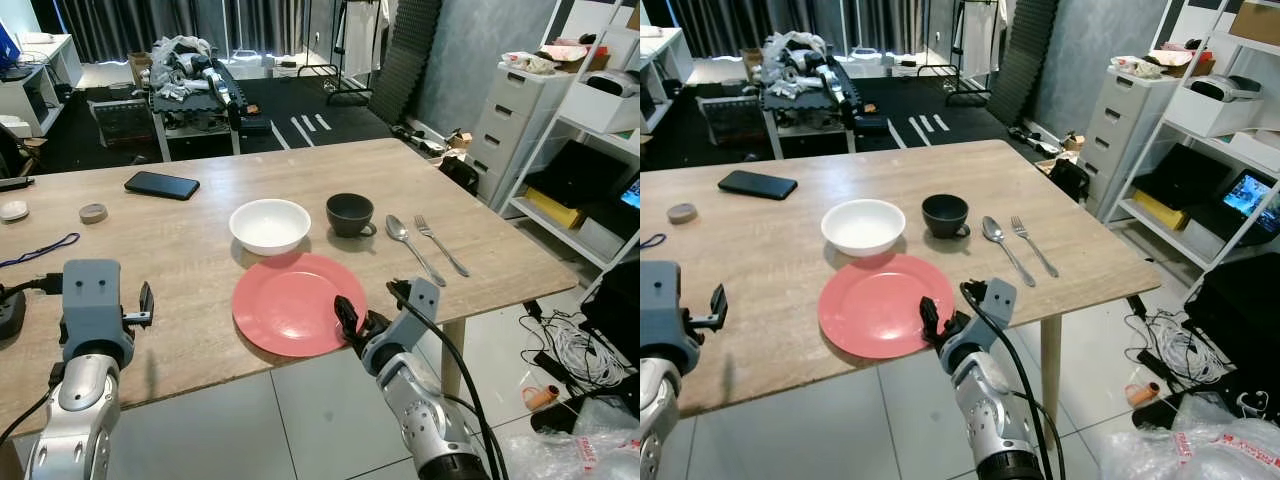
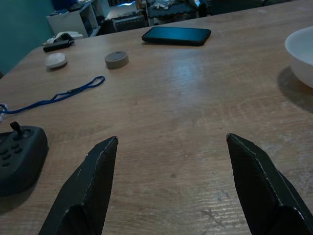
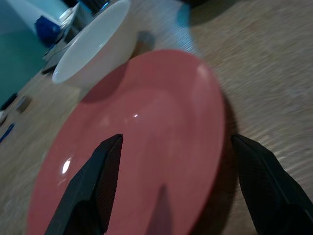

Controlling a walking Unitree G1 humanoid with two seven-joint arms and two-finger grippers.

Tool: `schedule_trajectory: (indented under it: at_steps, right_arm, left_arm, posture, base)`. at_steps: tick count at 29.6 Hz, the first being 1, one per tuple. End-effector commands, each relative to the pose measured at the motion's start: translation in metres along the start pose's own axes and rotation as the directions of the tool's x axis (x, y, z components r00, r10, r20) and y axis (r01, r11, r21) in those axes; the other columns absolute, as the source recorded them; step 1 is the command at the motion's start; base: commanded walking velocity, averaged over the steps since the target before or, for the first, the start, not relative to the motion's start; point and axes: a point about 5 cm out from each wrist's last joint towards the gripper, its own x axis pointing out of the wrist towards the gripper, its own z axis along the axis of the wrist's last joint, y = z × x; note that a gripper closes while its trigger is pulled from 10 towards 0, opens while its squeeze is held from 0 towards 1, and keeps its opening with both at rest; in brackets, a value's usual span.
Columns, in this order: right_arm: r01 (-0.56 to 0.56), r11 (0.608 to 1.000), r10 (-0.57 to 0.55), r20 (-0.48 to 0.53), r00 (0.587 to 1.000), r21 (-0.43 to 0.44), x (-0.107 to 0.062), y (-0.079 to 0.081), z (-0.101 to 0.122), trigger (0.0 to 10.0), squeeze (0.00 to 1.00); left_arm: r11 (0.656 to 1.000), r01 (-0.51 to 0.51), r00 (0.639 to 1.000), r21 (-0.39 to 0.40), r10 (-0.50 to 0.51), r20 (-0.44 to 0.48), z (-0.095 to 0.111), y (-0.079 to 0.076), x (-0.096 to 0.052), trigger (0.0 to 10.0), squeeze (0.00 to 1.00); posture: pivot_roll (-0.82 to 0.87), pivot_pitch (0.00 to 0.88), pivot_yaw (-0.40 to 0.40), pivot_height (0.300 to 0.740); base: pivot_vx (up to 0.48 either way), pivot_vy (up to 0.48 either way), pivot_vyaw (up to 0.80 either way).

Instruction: Setting the table

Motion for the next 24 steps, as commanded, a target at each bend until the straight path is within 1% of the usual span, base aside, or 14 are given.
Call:
schedule_trajectory:
  at_steps: [1,2,3,9,12,16,19,23,24]
  right_arm:
    - [-0.003,1.000,0.006,-0.141,0.990,0.025,-0.004,0.002,-0.032,10.0,0.00]
    - [-0.003,1.000,0.006,-0.141,0.990,0.025,-0.004,0.002,-0.032,10.0,0.00]
    - [-0.012,0.999,0.017,-0.162,0.987,0.029,-0.005,0.004,-0.037,10.0,0.00]
    - [-0.011,0.999,0.019,-0.164,0.986,0.049,-0.004,0.006,-0.039,10.0,0.00]
    - [-0.012,0.999,0.020,-0.169,0.985,0.045,-0.005,0.006,-0.040,10.0,0.00]
    - [-0.009,1.000,0.011,-0.185,0.983,0.012,-0.004,0.007,-0.042,10.0,0.00]
    - [0.004,1.000,-0.008,-0.161,0.987,-0.027,-0.002,0.006,-0.037,10.0,0.00]
    - [0.009,0.999,-0.013,-0.092,0.996,-0.042,-0.003,0.004,-0.025,10.0,0.00]
    - [0.007,0.998,-0.011,-0.073,0.997,-0.058,-0.004,0.004,-0.022,10.0,0.00]
  left_arm:
    - [1.000,-0.015,1.000,0.012,0.015,-0.018,-0.003,0.003,-0.003,10.0,0.00]
    - [1.000,-0.015,1.000,0.012,0.015,-0.018,-0.003,0.003,-0.003,10.0,0.00]
    - [1.000,-0.012,1.000,0.013,0.012,-0.021,-0.004,0.002,-0.004,10.0,0.00]
    - [1.000,-0.014,1.000,0.011,0.014,-0.028,-0.005,0.001,-0.005,10.0,0.00]
    - [1.000,-0.014,0.999,0.011,0.015,-0.029,-0.005,0.001,-0.006,10.0,0.00]
    - [1.000,-0.022,0.999,0.011,0.023,-0.032,-0.006,0.001,-0.006,10.0,0.00]
    - [1.000,-0.024,0.999,0.011,0.024,-0.032,-0.006,0.001,-0.006,10.0,0.00]
    - [1.000,-0.014,0.999,0.000,0.014,-0.030,-0.006,-0.005,-0.006,10.0,0.00]
    - [1.000,-0.008,1.000,0.000,0.008,-0.025,-0.005,-0.006,-0.006,10.0,0.00]
  posture:
    - [0.15,0.158,0.036,0.740]
    - [0.15,0.158,0.036,0.740]
    - [0.15,0.161,0.038,0.740]
    - [0.15,0.167,0.034,0.740]
    - [0.15,0.166,0.032,0.740]
    - [0.15,0.166,0.030,0.740]
    - [0.14,0.167,0.031,0.740]
    - [0.13,0.166,0.031,0.740]
    - [0.12,0.167,0.030,0.740]
  base:
    - [0.000,0.000,0.00]
    - [0.000,0.000,0.00]
    - [0.000,0.000,0.00]
    - [0.000,0.000,0.00]
    - [0.000,0.000,0.00]
    - [0.000,0.000,0.00]
    - [0.000,0.000,0.00]
    - [0.000,0.000,0.00]
    - [0.000,0.000,0.00]
